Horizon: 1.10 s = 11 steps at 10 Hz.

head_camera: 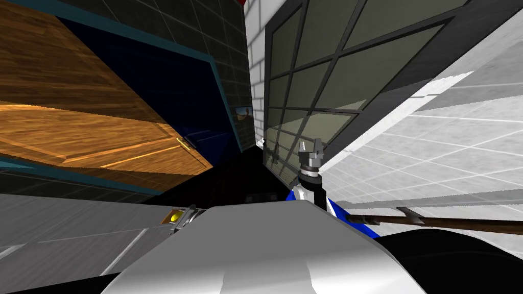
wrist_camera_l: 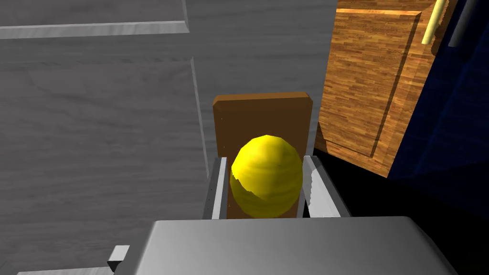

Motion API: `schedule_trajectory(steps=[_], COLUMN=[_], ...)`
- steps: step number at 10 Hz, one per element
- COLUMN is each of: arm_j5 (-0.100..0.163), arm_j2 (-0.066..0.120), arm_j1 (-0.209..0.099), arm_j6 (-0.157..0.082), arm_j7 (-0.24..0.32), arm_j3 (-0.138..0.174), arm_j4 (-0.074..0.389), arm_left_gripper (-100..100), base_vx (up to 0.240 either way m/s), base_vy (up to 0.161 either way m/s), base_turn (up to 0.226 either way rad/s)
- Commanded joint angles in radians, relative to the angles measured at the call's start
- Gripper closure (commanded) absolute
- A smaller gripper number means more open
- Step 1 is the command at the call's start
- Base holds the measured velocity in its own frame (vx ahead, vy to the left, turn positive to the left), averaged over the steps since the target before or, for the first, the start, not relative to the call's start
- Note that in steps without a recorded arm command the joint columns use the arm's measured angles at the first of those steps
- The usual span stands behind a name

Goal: Push the door open

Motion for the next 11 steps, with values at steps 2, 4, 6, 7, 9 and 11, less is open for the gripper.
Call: schedule_trajectory(steps=[2,4,6,7,9,11], arm_j5=[0.008,0.032,0.048,0.06,0.085,0.106], arm_j2=[-0.005,0.006,0.011,0.012,0.013,0.01], arm_j1=[0.004,0.012,0.017,0.02,0.027,0.033], arm_j6=[-0.003,-0.012,-0.017,-0.021,-0.028,-0.035], arm_j7=[-0.005,-0.008,-0.01,-0.012,-0.015,-0.018], arm_j3=[0.009,0.031,0.045,0.055,0.076,0.095], arm_j4=[-0.003,-0.002,-0.001,0.0,0.002,0.004], arm_left_gripper=[100,100,100,100,100,100], base_vx=[0.103,0.078,0.11,0.132,0.123,0.141], base_vy=[0.105,0.13,0.149,0.156,0.185,0.19], base_turn=[0.037,0.039,0.034,0.064,0.047,0.065])
